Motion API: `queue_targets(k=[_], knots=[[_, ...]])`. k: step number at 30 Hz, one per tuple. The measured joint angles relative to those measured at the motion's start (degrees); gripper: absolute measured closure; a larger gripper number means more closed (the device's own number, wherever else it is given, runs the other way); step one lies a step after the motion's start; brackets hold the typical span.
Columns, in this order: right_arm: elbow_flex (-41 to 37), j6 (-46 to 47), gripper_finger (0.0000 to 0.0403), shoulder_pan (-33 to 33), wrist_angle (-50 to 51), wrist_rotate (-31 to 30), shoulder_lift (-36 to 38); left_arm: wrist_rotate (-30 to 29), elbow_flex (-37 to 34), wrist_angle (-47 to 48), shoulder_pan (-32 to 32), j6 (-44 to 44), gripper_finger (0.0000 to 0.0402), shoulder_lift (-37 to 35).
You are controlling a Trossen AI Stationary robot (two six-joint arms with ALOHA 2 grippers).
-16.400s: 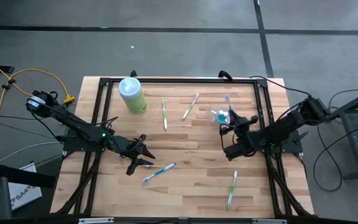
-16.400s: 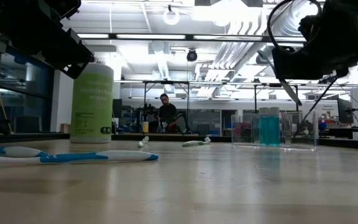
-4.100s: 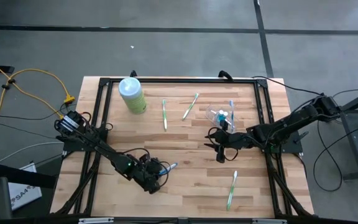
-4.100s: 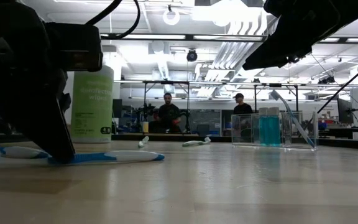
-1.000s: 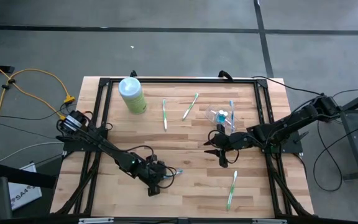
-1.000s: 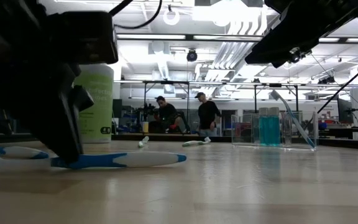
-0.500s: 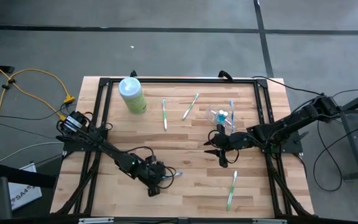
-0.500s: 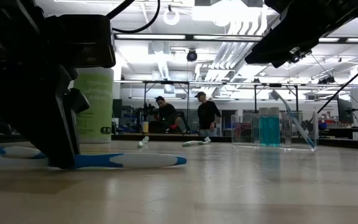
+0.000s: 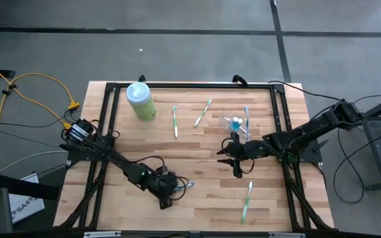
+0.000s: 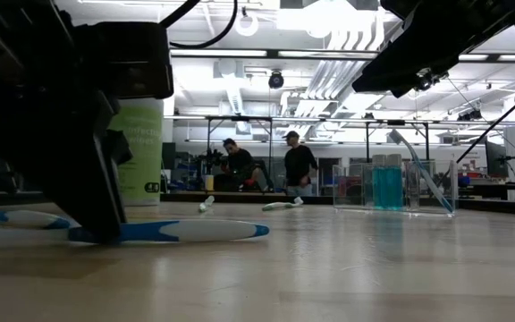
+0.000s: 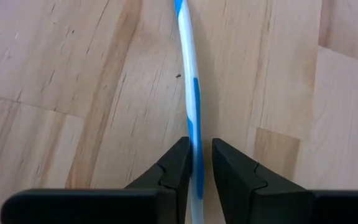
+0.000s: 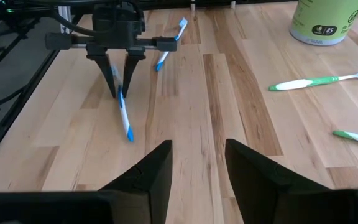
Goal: Pick & Place toothbrushing station
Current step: Put the right blue toothbrush into the right of the transparent organizer
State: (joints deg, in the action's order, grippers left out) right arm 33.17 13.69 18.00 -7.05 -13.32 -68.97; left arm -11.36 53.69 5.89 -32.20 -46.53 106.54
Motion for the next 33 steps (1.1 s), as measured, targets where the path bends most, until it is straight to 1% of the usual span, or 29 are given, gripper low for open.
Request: queue_targets(k=[5, 15, 33], knots=[[0.00, 0.00, 0.0263, 0.00, -0.01, 0.00, 0.00, 0.33, -0.01, 0.64, 0.69, 0.64, 0.0341, 0.02], [0.00, -0.01, 0.0263, 0.00, 0.00, 0.00, 0.00, 0.37, 0.00, 2.69, 0.82, 0.02, 0.0390, 0.02], [0.00, -0.01, 0.0263, 0.00, 0.00, 0.01, 0.00, 0.42, -0.09, 2.01, 0.48, 1.89, 0.0397, 0.02]])
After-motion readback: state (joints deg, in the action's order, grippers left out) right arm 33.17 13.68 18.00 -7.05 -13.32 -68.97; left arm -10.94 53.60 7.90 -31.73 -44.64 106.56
